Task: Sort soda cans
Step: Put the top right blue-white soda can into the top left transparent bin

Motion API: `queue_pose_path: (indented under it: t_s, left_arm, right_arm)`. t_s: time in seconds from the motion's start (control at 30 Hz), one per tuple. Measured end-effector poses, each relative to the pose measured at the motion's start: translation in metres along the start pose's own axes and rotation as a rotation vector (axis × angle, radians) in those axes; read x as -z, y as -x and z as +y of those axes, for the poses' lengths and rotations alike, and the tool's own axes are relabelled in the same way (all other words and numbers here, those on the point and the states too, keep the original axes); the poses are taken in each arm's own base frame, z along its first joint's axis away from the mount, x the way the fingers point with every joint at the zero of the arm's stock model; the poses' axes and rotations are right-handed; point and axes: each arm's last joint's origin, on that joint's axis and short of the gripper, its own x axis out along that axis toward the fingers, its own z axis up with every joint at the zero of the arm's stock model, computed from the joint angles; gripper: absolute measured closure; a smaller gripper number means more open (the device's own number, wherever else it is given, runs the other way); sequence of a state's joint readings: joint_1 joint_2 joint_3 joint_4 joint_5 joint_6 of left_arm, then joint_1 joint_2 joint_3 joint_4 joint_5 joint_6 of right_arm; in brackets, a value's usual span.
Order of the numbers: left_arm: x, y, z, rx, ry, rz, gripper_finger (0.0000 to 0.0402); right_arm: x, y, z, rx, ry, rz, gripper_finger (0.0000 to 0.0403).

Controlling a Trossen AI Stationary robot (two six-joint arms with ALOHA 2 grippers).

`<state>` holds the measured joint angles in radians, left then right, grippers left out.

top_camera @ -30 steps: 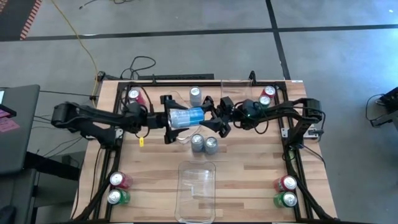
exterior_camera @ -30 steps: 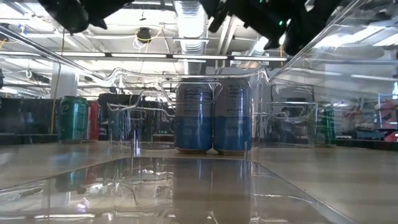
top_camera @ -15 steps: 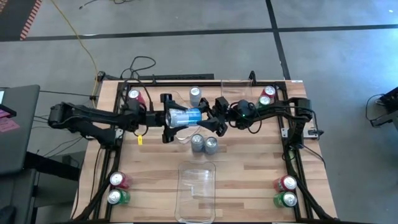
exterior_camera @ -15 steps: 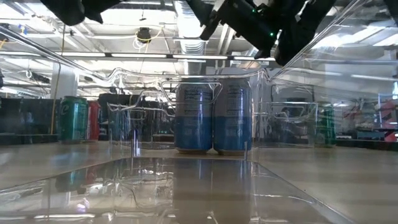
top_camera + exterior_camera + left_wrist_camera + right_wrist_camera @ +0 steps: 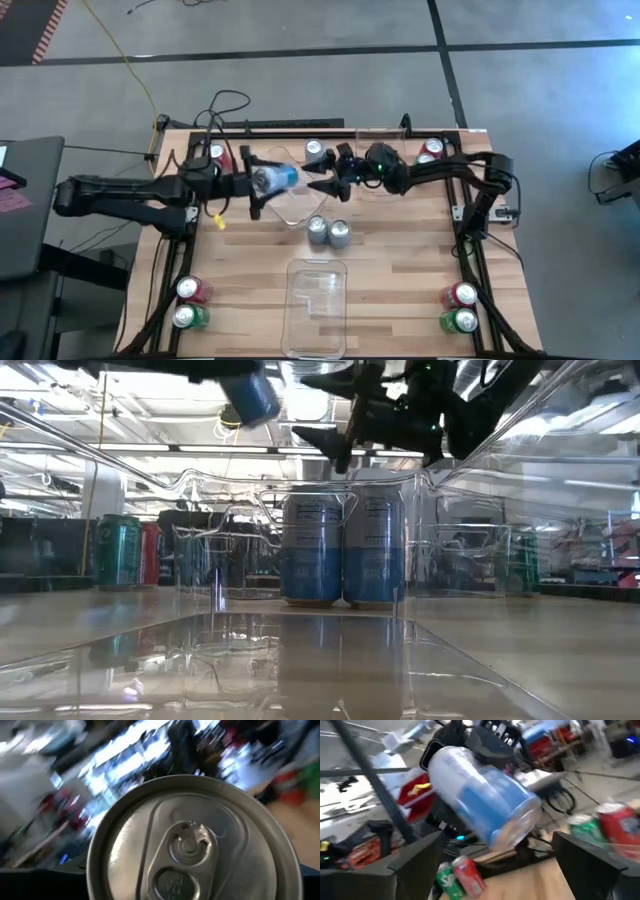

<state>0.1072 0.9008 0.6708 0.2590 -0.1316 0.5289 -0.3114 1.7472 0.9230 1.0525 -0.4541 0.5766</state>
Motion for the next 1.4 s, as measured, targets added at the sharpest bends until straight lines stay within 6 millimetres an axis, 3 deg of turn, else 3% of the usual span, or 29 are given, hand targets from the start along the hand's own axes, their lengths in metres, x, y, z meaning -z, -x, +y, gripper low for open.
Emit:
queue_pose_path:
  t_s: [0.23,0.53,0.83,1.03,1.4]
  left_arm:
    - [0.031,-0.008,0.016,-0.074,0.116,0.190,0.0107]
    - [0.111,-0.038,0.035,-0.234,0.315,0.409,0.0107]
    - [0.162,-0.058,0.023,-0.205,0.445,0.525,0.0107]
    - [0.183,-0.064,0.013,-0.180,0.449,0.612,0.0106]
    - [0.192,-0.067,0.009,-0.179,0.421,0.636,0.0097]
  right_arm:
    - [-0.023,0.006,0.016,-0.024,0.034,-0.035,0.0022]
    - [-0.034,0.006,0.047,-0.092,0.089,-0.043,0.0022]
    - [-0.036,0.009,0.051,-0.083,0.139,-0.021,0.0021]
    - [-0.032,0.009,0.047,-0.061,0.133,0.014,0.0021]
    - [-0.032,0.009,0.045,-0.051,0.133,0.021,0.0021]
